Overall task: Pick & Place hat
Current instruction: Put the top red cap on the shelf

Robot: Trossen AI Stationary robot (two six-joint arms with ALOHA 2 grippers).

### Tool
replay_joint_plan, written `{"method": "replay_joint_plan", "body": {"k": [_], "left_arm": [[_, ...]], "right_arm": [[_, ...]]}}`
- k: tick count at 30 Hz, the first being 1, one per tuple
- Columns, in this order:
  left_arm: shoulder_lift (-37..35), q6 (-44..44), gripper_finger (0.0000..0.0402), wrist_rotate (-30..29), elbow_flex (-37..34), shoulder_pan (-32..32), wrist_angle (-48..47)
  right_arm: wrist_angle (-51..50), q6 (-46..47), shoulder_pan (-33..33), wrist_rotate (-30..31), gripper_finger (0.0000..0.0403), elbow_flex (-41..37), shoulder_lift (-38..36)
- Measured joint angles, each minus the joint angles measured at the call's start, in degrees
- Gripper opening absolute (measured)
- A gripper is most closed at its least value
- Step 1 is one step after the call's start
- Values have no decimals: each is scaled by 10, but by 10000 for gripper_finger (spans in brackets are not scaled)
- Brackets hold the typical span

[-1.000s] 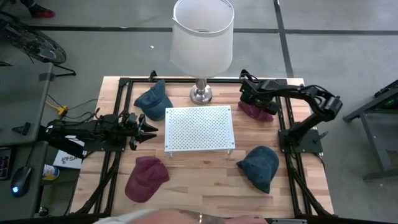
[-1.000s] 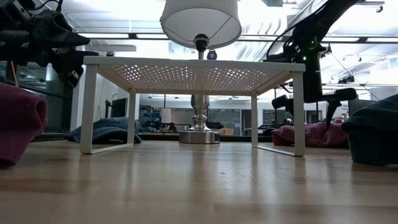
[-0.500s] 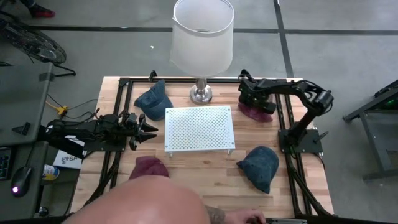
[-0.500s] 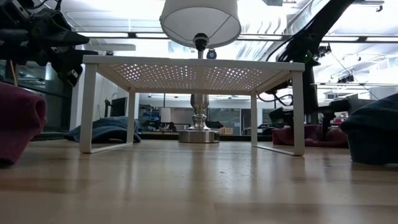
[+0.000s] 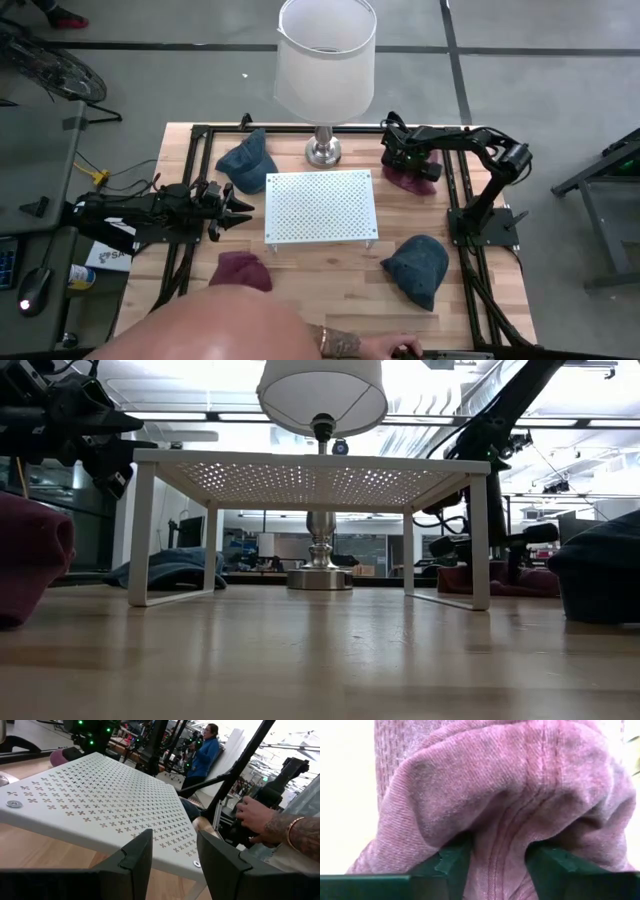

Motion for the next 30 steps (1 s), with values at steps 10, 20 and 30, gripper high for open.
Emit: {"method": "replay_joint_plan", "body": {"k": [10, 20, 30], "left_arm": [[0, 0, 154, 0, 0, 0, 0], [0, 0, 154, 0, 0, 0, 0], [0, 0, 154, 0, 0, 0, 0]], "right_arm": [[5, -42, 0, -8, 48, 0, 1], [-22, -92, 1, -37, 5, -7, -38], [-83, -109, 6, -34, 2, -6, -122]]}}
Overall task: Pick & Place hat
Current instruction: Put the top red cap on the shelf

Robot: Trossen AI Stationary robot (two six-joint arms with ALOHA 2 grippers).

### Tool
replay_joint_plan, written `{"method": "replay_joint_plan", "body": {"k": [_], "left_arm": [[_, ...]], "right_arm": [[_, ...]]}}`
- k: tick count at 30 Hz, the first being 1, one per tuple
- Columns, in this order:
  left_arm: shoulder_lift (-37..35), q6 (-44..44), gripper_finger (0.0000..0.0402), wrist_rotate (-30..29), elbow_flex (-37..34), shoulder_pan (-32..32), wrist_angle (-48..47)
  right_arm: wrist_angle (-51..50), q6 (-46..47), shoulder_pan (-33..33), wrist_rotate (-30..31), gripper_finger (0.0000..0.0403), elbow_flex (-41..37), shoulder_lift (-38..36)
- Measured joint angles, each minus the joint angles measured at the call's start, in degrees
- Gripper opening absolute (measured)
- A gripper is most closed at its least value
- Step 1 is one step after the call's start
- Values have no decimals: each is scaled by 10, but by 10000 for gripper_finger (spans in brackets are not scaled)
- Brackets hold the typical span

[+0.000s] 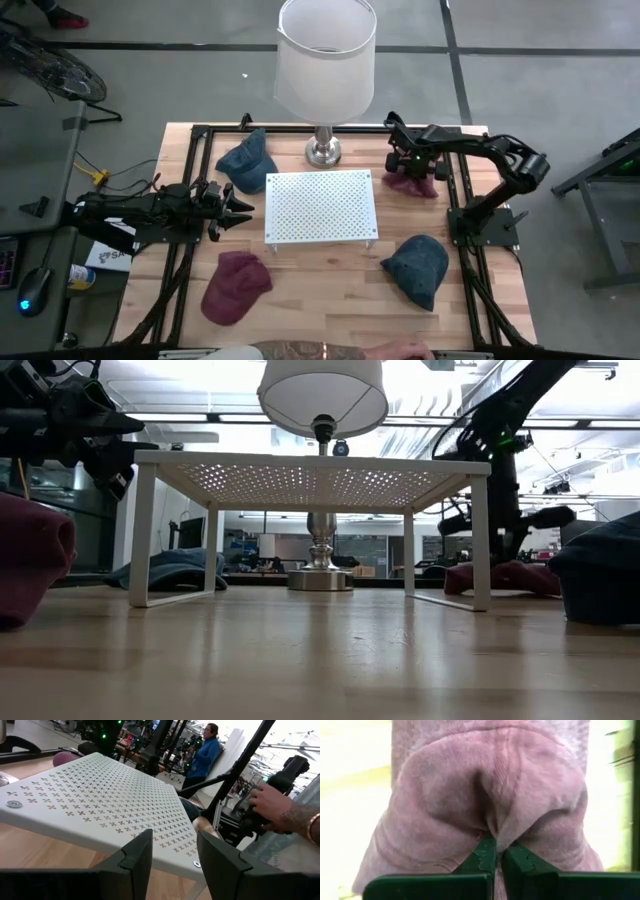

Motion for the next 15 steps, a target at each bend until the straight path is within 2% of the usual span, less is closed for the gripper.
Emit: {"method": "replay_joint_plan", "body": {"k": [15], "left_arm": [[0, 0, 154, 0, 0, 0, 0]], "right_arm": [[-74, -25, 16, 18, 1, 2, -98]]}}
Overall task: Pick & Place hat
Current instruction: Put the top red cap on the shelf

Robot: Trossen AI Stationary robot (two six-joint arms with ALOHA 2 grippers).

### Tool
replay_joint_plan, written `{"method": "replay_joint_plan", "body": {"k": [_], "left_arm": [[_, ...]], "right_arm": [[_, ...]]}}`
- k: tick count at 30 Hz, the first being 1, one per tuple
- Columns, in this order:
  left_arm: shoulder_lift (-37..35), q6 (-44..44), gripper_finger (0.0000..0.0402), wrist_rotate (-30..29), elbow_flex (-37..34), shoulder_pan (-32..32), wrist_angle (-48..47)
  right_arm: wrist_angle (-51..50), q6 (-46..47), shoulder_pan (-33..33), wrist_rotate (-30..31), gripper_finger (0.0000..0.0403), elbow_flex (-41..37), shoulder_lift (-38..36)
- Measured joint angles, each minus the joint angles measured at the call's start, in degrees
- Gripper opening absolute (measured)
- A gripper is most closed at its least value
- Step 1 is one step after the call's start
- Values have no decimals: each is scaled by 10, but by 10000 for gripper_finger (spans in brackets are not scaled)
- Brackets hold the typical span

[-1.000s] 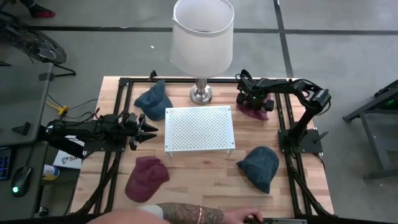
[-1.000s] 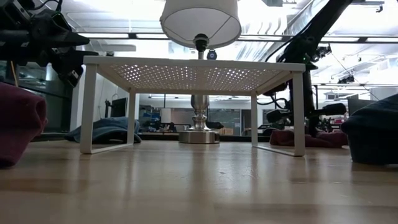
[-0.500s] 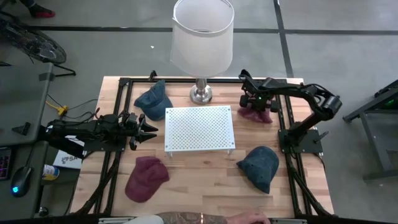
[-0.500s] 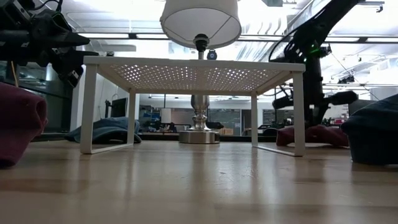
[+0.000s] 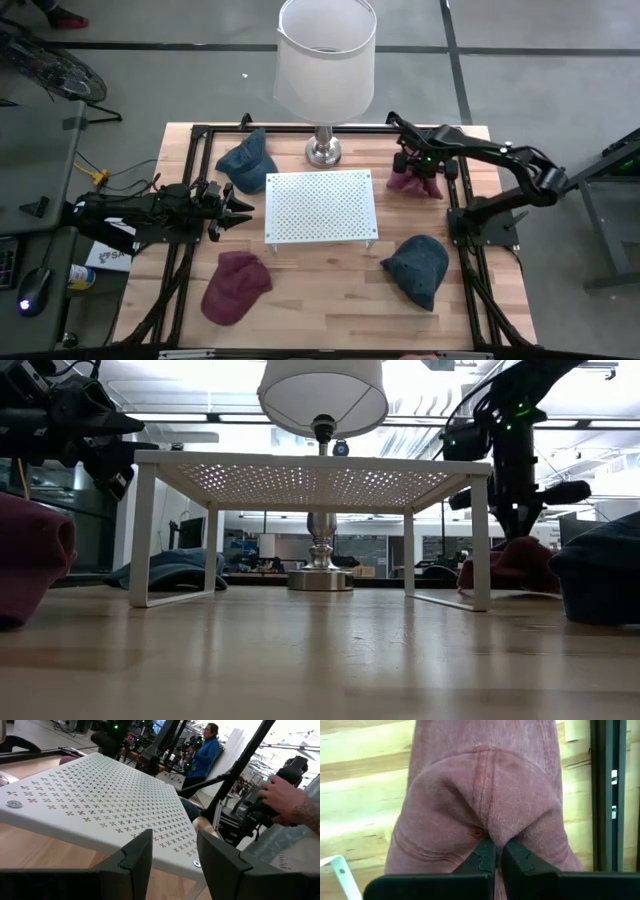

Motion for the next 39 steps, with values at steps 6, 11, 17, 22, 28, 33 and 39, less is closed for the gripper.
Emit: {"method": "replay_joint_plan", "body": {"k": [6, 11, 17, 22, 28, 33, 39], "left_arm": [[0, 0, 154, 0, 0, 0, 0], [0, 0, 154, 0, 0, 0, 0], [0, 0, 154, 0, 0, 0, 0], [0, 0, 154, 0, 0, 0, 0], [0, 0, 154, 0, 0, 0, 0], [0, 0, 154, 0, 0, 0, 0], [0, 0, 154, 0, 0, 0, 0]], "right_arm": [[-21, -14, 0, 3, 0, 0, -37], [-31, -30, 1, 6, 0, 0, -65], [-49, -50, 1, 5, 0, 1, -98], [-49, -86, 1, 5, 0, 1, -123], [-49, -153, 1, 6, 0, 1, -165], [-48, -206, 1, -2, 0, 1, -205], [-24, -232, 21, -32, 0, 1, -252]]}}
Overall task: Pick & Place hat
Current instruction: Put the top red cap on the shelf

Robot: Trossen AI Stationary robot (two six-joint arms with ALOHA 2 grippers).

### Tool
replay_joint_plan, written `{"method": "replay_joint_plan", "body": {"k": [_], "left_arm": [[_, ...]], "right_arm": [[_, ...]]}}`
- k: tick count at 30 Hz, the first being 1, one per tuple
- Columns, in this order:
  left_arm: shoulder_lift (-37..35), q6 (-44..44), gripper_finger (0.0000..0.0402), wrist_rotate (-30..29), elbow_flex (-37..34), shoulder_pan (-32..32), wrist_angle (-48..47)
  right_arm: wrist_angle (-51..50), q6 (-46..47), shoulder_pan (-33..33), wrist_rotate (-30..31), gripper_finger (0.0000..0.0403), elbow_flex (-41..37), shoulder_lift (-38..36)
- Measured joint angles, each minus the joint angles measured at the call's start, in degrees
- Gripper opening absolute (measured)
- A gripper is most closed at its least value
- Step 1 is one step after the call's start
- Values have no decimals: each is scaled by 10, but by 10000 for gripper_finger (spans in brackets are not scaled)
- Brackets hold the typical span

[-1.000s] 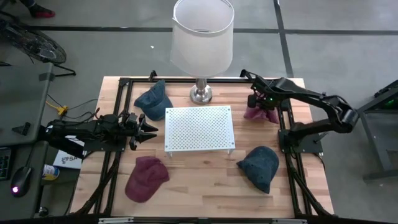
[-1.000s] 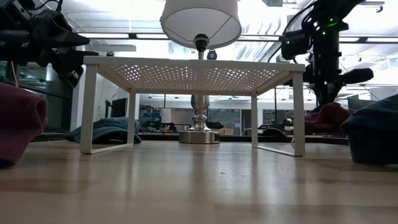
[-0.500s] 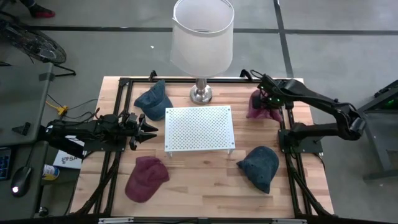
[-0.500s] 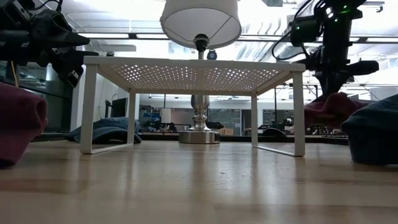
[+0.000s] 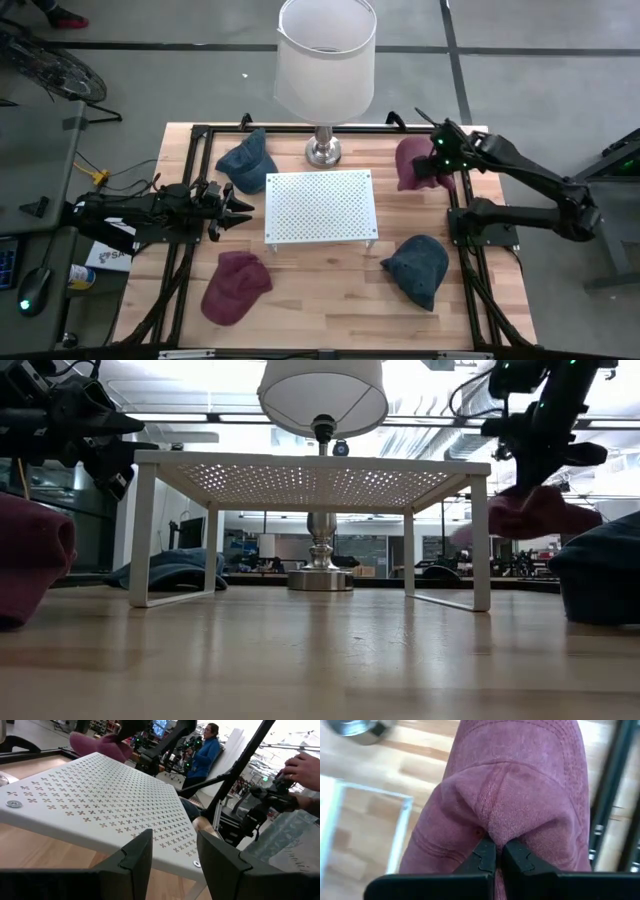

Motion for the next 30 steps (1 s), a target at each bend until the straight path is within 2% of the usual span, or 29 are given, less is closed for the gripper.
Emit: {"method": "replay_joint_plan", "body": {"k": [9, 15, 24, 30], "left_arm": [[0, 0, 154, 0, 0, 0, 0], [0, 0, 154, 0, 0, 0, 0], [0, 0, 154, 0, 0, 0, 0], [0, 0, 154, 0, 0, 0, 0]], "right_arm": [[41, 32, 58, -31, 0, 4, -40], [41, 67, 112, -9, 0, 47, -41], [47, 169, 232, 46, 0, 103, 21], [69, 200, 282, 70, 0, 138, 89]]}}
